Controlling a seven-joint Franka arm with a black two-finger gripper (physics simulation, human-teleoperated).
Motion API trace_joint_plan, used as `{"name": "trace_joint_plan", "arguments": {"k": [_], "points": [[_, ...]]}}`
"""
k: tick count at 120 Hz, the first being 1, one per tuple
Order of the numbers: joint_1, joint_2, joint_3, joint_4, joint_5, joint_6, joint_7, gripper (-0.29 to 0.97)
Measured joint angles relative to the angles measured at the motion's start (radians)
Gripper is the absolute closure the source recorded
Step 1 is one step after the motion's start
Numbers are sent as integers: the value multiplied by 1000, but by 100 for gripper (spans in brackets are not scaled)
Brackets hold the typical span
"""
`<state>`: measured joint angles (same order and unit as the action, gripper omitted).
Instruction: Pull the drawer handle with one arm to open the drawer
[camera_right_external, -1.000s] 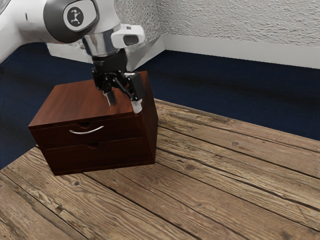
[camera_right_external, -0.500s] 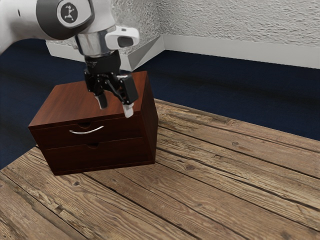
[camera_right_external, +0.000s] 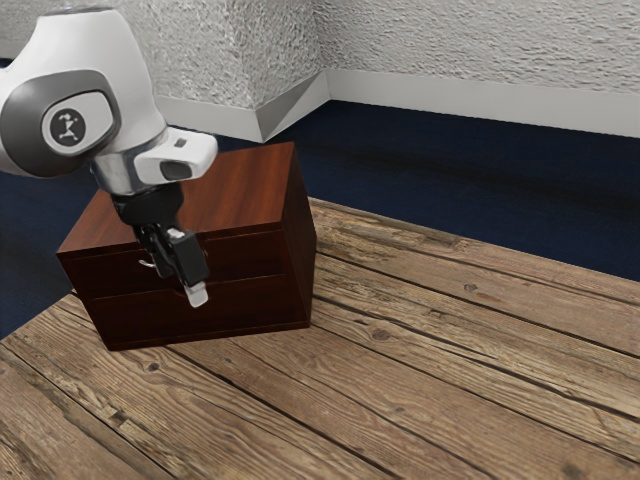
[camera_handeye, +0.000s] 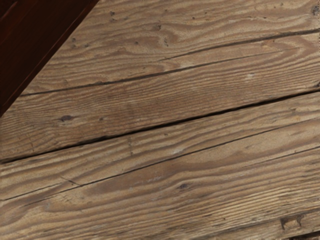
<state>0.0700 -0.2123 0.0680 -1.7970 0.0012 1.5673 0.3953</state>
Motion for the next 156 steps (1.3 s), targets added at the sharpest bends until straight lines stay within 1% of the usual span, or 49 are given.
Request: {"name": "trace_joint_plan", "arguments": {"k": [32, 51, 75, 88, 112, 141, 156], "points": [[46, -2, -5, -20, 4, 72, 312, 0], [55, 27, 51, -10, 7, 98, 456, 0], [44, 34, 57, -14, 10, 160, 604, 0], [53, 43, 57, -21, 11, 189, 676, 0], [54, 63, 56, -32, 39, 235, 781, 0], [55, 23, 59, -115, 57, 302, 869, 0], [56, 18, 80, -126, 60, 325, 902, 0]]}}
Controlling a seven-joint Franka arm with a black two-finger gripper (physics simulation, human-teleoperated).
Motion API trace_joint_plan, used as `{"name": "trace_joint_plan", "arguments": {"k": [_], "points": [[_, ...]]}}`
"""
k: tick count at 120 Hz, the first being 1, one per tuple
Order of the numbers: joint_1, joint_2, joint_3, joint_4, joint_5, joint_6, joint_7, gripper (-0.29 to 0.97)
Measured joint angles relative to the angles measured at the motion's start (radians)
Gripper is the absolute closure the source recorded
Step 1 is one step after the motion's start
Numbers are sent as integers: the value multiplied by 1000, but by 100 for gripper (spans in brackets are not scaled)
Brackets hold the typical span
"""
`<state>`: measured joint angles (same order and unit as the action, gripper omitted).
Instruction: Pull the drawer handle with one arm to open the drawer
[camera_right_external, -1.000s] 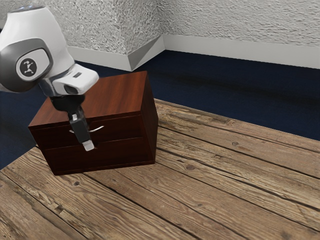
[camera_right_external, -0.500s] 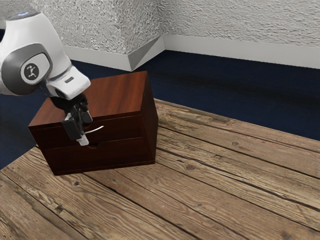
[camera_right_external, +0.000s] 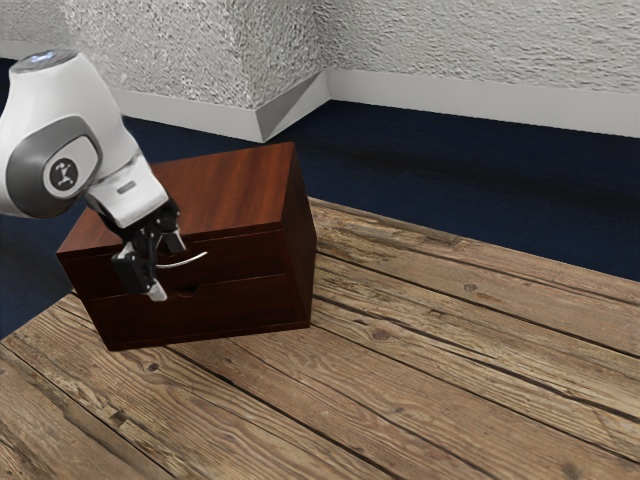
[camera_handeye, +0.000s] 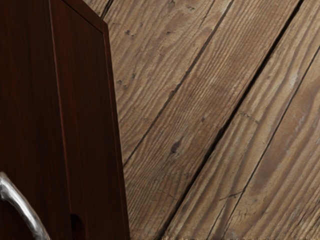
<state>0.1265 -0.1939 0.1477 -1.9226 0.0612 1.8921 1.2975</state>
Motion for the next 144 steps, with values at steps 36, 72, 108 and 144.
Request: {"name": "trace_joint_plan", "arguments": {"k": [36, 72, 108, 144], "points": [[0, -1, 25, -25, -1, 32, 50, 0], [0, -1, 27, -45, -1, 59, 51, 4], [12, 1, 28, -55, 0, 89, 45, 12], [13, 0, 27, -75, -1, 108, 40, 20]]}}
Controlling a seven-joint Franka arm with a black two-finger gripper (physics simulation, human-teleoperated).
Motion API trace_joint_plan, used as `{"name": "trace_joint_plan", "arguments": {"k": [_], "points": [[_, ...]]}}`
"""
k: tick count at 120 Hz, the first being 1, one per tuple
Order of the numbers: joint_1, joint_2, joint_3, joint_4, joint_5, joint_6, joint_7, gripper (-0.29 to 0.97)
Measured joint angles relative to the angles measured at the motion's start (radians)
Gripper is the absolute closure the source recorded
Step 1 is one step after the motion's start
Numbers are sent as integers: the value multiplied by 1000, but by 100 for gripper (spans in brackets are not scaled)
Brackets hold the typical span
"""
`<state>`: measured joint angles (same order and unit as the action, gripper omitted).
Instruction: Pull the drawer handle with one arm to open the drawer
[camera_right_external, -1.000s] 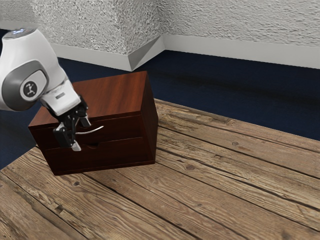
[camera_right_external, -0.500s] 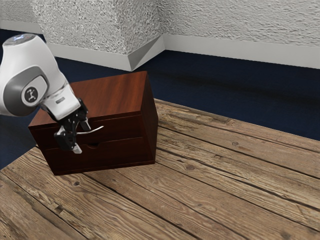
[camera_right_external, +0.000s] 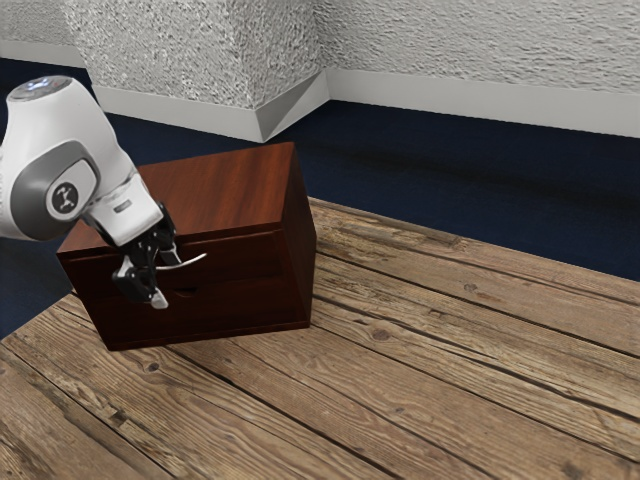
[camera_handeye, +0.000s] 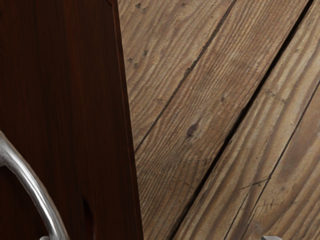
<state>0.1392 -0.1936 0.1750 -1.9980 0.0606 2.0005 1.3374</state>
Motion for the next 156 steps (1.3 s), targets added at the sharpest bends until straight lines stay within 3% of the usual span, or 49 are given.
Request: {"name": "trace_joint_plan", "arguments": {"k": [58, 156], "points": [[-3, -140, 0, -129, 0, 7, -13, 32], [-16, -379, -18, -350, 2, 26, -35, 28]]}}
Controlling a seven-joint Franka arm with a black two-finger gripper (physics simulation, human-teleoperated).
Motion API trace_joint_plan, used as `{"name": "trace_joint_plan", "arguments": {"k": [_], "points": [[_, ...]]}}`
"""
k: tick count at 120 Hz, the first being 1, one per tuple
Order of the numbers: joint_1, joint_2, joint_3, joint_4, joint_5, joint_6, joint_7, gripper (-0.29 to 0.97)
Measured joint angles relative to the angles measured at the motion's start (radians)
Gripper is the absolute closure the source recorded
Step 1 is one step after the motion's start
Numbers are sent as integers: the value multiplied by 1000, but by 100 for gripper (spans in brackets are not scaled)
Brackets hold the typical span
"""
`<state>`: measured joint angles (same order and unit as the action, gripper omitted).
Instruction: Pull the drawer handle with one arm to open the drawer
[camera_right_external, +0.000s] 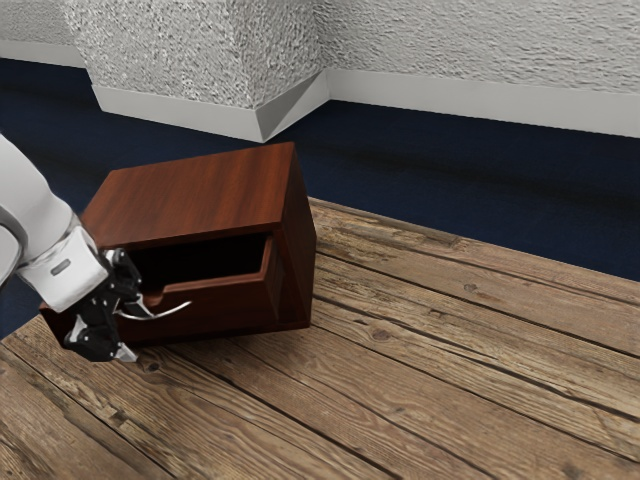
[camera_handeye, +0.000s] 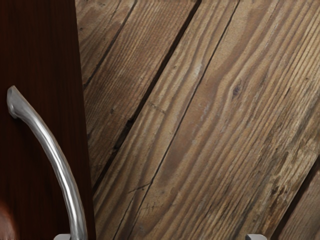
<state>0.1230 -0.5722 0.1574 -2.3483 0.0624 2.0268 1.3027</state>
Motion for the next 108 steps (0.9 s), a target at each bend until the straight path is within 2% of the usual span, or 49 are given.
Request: {"name": "trace_joint_plan", "arguments": {"k": [56, 86, 108], "points": [[0, -153, -18, -101, 0, -2, -7, 33], [-10, -223, -94, -73, -3, -11, -9, 26], [-44, -174, -144, 63, -44, -37, -8, 11]]}}
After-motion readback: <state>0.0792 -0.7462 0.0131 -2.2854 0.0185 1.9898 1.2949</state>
